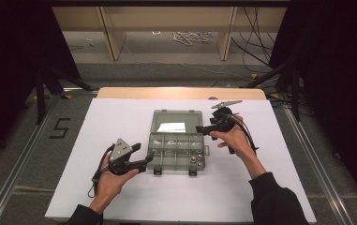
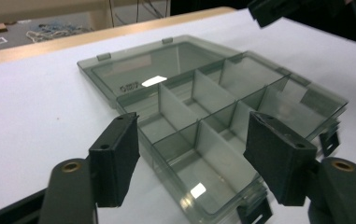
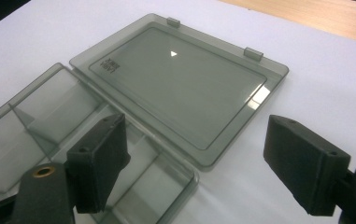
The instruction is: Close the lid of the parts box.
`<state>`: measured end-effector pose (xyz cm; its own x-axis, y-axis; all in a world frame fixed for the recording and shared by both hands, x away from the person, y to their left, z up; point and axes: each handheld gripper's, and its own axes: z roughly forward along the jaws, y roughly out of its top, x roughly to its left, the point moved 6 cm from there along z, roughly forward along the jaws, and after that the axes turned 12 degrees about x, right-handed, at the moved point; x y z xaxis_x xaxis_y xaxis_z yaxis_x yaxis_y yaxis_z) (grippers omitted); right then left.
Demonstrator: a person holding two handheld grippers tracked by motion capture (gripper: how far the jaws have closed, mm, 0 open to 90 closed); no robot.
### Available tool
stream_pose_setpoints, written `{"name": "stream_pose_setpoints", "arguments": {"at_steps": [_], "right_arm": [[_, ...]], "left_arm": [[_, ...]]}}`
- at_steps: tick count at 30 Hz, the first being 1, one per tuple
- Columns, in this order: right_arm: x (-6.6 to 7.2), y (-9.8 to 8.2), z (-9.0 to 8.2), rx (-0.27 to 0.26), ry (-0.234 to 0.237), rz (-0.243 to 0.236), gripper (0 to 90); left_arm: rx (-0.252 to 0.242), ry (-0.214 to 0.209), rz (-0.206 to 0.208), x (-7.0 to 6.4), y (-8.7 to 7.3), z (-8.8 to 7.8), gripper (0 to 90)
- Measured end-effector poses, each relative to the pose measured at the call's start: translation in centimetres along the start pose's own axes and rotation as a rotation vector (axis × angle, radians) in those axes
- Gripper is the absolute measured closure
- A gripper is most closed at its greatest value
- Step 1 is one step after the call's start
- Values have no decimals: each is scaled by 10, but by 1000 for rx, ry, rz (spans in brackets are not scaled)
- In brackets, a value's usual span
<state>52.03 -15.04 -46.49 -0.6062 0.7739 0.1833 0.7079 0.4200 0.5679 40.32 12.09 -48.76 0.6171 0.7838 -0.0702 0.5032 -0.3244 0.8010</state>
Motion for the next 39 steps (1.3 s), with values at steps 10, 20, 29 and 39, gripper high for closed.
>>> {"name": "stream_pose_setpoints", "arguments": {"at_steps": [10,20,29,39], "right_arm": [[-14,12,12,59,-19,7,205],[-22,11,30,105,-8,74,241],[-26,14,41,139,-18,103,259],[-24,11,52,157,-6,128,276]], "left_arm": [[115,-11,-15,6,-10,18,484],[161,-12,-34,11,-15,26,589],[199,-34,-39,10,-17,25,681],[211,-29,-56,10,-17,25,690]]}}
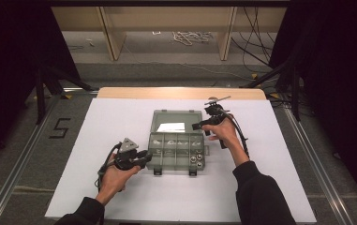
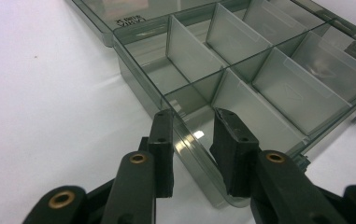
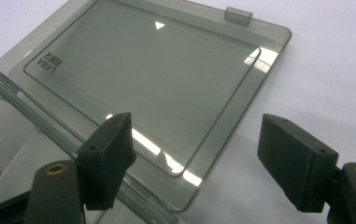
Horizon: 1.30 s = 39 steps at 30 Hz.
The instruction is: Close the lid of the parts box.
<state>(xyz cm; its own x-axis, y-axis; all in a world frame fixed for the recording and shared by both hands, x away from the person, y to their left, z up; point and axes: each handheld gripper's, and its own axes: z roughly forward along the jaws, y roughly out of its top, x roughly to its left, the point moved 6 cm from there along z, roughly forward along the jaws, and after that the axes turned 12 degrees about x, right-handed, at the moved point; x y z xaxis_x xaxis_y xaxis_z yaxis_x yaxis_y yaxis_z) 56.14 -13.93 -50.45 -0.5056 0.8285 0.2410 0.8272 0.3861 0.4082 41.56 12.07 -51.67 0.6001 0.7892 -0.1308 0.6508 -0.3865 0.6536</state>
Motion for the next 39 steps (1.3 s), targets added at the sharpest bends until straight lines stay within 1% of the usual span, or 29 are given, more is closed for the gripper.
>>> {"name": "stream_pose_setpoints", "arguments": {"at_steps": [2,3,4,5,6,7,9,10,11,13,14,15,16,17,18,20,21,22,23,24,25,26,28,31,33,35,36,37,39], "right_arm": [[0,2,3,-26,6,-1,276],[-1,2,4,-28,1,-8,279],[0,1,4,-26,4,-7,280],[1,0,4,-14,9,14,280],[1,0,4,5,16,6,280],[3,0,4,7,27,33,281],[2,-1,5,16,23,29,283],[1,-1,5,11,16,28,284],[-1,-1,5,14,18,18,283],[-1,-1,6,17,23,25,284],[0,-1,6,24,31,46,284],[-2,-1,7,20,26,27,284],[-2,-1,8,19,25,31,286],[-2,-1,8,19,29,35,290],[-2,-1,8,18,34,30,292],[-1,-1,9,8,32,51,293],[-1,-1,9,19,41,47,295],[-1,-1,10,24,35,43,295],[-1,-1,11,26,31,46,295],[1,-2,11,27,39,67,295],[2,-2,12,30,44,75,295],[-1,-2,13,23,31,36,295],[1,-2,15,33,37,81,295],[0,-2,16,38,42,71,296],[0,-2,17,30,45,62,304],[1,-2,17,34,50,71,304],[3,-3,17,45,54,103,304],[4,-3,18,45,68,106,301],[4,-3,18,42,58,91,300]], "left_arm": [[-2,0,-6,0,0,0,691],[-13,-2,-21,-1,1,1,691],[-24,-4,-30,-2,1,2,691],[-24,-4,-30,-2,2,2,692],[-24,-5,-31,-2,1,2,692],[-25,-4,-30,-2,1,2,691],[-1,0,-5,0,0,0,691],[-1,1,-2,0,0,0,691],[-26,-2,-32,-2,1,2,691],[-27,-2,-34,-3,1,2,691],[-28,-2,-35,-3,1,2,691],[-28,0,-22,-2,1,1,691],[-28,-3,-36,-3,1,2,691],[-28,-3,-37,-3,1,2,691],[-28,-1,-34,-3,1,2,692],[-26,3,-34,-3,1,2,692],[-32,4,-26,-3,2,2,692],[-7,11,1,-1,0,0,692],[-9,9,-12,-2,0,1,692],[-14,13,5,-1,0,1,692],[-13,9,-12,-2,0,1,692],[-10,13,5,-1,0,0,692],[-10,14,6,-1,0,1,692],[-8,16,7,-1,0,0,692],[-10,13,-6,-2,0,1,693],[-8,16,7,-1,0,0,693],[-8,14,-1,-1,0,1,693],[-9,13,-5,-1,0,1,693],[-12,9,-7,-1,0,1,692]]}}
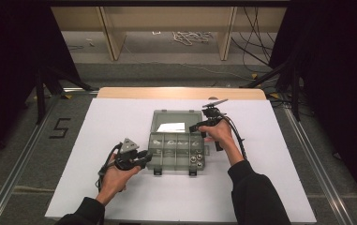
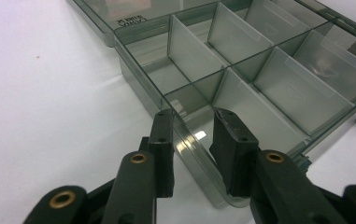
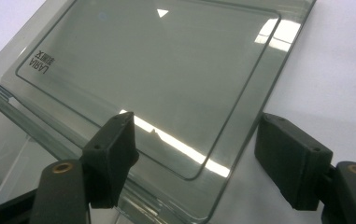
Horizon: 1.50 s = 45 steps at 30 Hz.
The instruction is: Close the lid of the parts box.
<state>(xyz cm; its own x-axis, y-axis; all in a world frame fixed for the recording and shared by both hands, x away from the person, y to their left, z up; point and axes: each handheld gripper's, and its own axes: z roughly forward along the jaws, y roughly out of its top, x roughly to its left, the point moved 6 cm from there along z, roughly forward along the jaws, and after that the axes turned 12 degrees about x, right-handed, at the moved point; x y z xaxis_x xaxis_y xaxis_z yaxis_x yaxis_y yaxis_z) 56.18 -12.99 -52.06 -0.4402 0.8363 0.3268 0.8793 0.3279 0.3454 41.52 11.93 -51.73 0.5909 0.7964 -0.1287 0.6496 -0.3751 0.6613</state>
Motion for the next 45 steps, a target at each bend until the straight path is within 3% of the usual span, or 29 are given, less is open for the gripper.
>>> {"name": "stream_pose_setpoints", "arguments": {"at_steps": [5,6,8,9,12,13,14,15,16,18,19,21,25,28,30,35,45], "right_arm": [[0,0,1,-15,4,22,324],[1,-1,-1,-6,20,45,338],[-1,-1,-2,-18,42,28,368],[0,-2,-3,-21,59,55,391],[-2,-2,-7,-50,48,50,456],[-4,-2,-8,-63,40,32,471],[-2,-2,-10,-60,49,51,487],[-4,-2,-11,-75,42,27,502],[-3,-3,-13,-72,34,49,518],[-4,-2,-16,-90,23,32,559],[-4,-2,-18,-101,28,32,580],[-6,-2,-21,-121,14,15,616],[-5,-4,-27,-159,26,7,677],[-2,-7,-32,-178,43,40,713],[-3,-8,-34,-207,39,6,736],[-4,-11,-38,-270,61,-11,779],[-2,-15,-41,-312,48,-59,796]], "left_arm": [[5,-2,7,0,0,0,692],[5,-2,7,0,0,0,692],[13,-1,17,0,0,0,692],[16,2,24,1,0,-1,692],[13,-2,13,0,0,0,692],[16,1,31,1,0,-1,691],[15,2,20,0,0,0,691],[-10,1,-4,-1,2,1,691],[-5,-1,9,-1,2,1,691],[-5,-2,2,-1,2,1,692],[16,4,25,0,0,0,692],[13,6,24,0,1,0,692],[14,8,24,0,1,0,692],[12,9,23,0,1,0,691],[9,11,23,-1,1,0,691],[7,15,31,-1,1,0,688],[2,19,17,-1,1,1,686]]}}
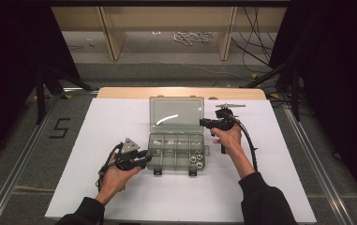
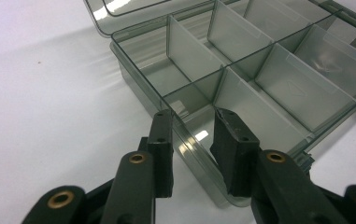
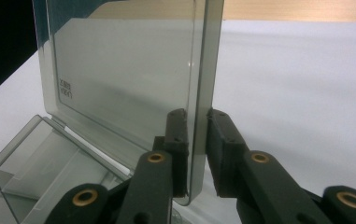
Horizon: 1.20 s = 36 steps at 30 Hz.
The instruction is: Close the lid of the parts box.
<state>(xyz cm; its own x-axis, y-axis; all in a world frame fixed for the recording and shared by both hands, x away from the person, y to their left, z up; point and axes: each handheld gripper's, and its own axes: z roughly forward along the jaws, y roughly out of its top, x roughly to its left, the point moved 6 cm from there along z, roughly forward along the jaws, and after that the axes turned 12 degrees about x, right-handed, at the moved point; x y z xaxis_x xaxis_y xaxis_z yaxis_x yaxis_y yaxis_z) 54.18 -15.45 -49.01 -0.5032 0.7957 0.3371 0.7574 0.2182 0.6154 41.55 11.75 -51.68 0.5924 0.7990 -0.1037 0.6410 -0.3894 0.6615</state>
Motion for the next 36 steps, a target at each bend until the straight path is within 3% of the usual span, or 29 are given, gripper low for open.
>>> {"name": "stream_pose_setpoints", "arguments": {"at_steps": [11,17,18,20,22,24,25,26,31,33,34,36], "right_arm": [[3,-3,-2,-44,-43,-45,833],[7,-7,-6,-95,-64,-121,834],[7,-7,-6,-106,-67,-137,834],[8,-9,-7,-119,-77,-155,834],[8,-10,-7,-136,-80,-164,834],[9,-12,-7,-141,-82,-176,834],[9,-12,-6,-162,-93,-183,834],[8,-13,-7,-156,-96,-190,834],[8,-15,-5,-175,-112,-193,834],[9,-16,-5,-184,-99,-197,833],[8,-16,-6,-181,-120,-207,833],[9,-17,-6,-189,-115,-223,833]], "left_arm": [[6,-4,5,1,0,-1,685],[8,-3,10,0,0,0,674],[17,-3,34,2,0,-1,668],[19,-13,11,0,-1,0,659],[23,-11,22,1,-1,0,659],[4,11,62,5,2,0,658],[17,-14,16,1,0,0,658],[21,-20,9,1,-1,0,659],[19,-25,7,1,-1,0,657],[21,-19,14,2,0,-1,648],[21,-19,14,2,0,-1,638],[21,-13,5,4,0,-2,609]]}}
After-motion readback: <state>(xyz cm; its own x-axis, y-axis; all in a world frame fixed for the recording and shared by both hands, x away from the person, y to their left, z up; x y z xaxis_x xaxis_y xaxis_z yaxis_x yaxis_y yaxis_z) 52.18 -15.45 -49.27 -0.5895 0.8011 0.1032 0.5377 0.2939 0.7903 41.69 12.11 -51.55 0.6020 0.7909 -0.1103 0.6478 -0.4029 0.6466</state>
